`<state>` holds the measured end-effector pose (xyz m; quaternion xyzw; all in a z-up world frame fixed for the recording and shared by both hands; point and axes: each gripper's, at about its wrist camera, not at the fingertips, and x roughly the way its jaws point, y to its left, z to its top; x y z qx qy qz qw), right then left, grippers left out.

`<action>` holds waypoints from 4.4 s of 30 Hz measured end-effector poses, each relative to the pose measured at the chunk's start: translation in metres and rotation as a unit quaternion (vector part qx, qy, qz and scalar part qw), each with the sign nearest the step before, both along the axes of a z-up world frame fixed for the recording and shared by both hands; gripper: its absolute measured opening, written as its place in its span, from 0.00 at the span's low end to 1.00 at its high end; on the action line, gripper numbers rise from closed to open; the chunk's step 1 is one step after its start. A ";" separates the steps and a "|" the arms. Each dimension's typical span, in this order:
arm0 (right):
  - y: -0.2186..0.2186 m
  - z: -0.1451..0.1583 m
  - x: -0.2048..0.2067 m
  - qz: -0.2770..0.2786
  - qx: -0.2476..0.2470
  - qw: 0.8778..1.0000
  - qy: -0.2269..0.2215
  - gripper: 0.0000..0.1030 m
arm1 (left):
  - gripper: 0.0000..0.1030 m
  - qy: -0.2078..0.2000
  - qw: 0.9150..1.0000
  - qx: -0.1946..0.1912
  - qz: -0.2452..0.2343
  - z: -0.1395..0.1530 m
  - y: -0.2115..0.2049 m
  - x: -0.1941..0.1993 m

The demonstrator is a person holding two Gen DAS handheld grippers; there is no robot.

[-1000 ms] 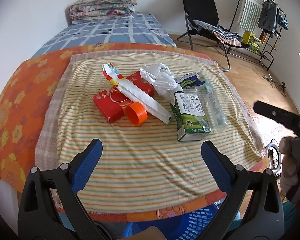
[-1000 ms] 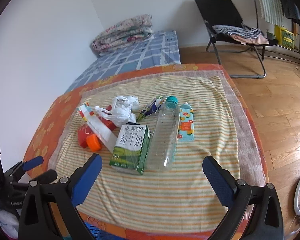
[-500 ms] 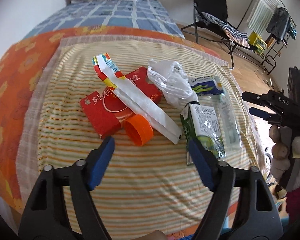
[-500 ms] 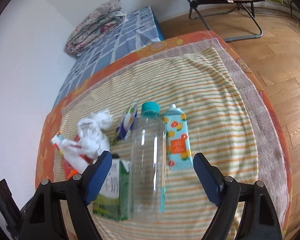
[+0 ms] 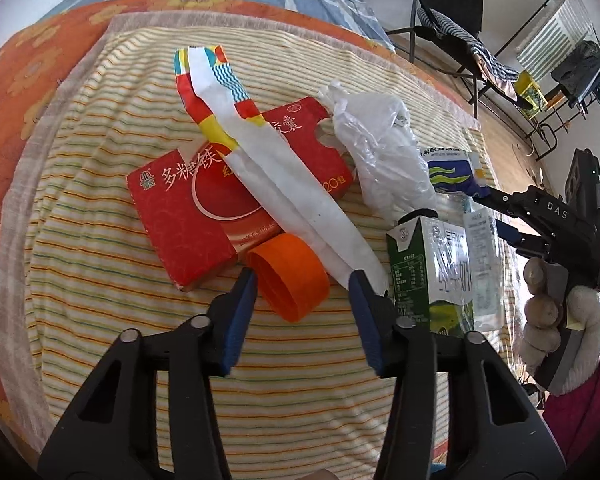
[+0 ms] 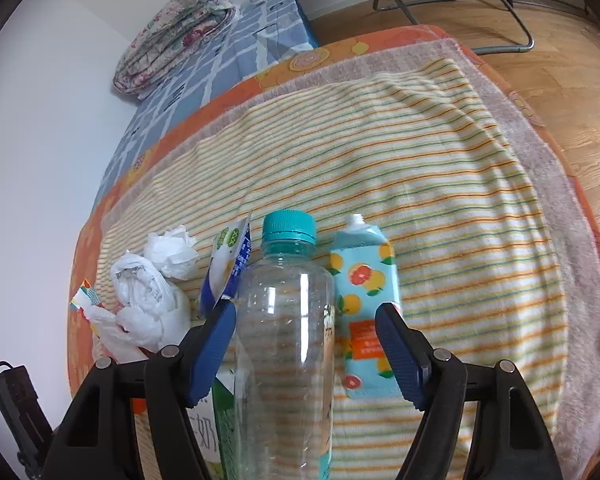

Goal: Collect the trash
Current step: 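Grasp the orange plastic cup with the left tool while the right tool grasps the clear water bottle, then carry cup and bottle down into the blue basket and open both tools, then raise both open tools back over the bed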

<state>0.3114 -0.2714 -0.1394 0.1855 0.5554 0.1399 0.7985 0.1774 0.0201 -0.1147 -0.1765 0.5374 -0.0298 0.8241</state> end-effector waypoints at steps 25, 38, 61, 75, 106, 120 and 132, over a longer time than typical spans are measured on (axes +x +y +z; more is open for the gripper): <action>-0.005 0.056 -0.048 0.025 -0.017 0.997 -0.076 0.54 | 0.05 -0.039 0.999 -0.017 -0.019 0.033 0.002 -0.029; -0.002 0.128 -0.133 0.053 -0.068 0.977 -0.196 0.53 | 0.05 -0.072 0.996 -0.023 -0.051 0.069 -0.004 -0.083; 0.039 0.088 -0.304 0.153 -0.036 0.969 -0.189 0.54 | 0.05 -0.036 0.990 -0.026 -0.132 0.036 -0.058 -0.215; 0.055 0.017 -0.342 0.199 -0.086 0.967 -0.130 0.54 | 0.05 0.044 0.989 0.006 -0.141 -0.028 -0.060 -0.244; 0.054 0.002 -0.334 0.186 -0.092 0.974 -0.094 0.59 | 0.41 0.040 0.991 0.023 -0.127 -0.027 -0.059 -0.231; 0.053 0.027 -0.308 0.163 -0.094 0.975 -0.116 0.79 | 0.41 -0.016 0.995 0.027 -0.096 0.019 -0.042 -0.179; 0.062 0.053 -0.275 0.142 -0.124 0.971 -0.147 0.87 | 0.41 -0.061 0.996 0.018 -0.060 0.053 -0.023 -0.127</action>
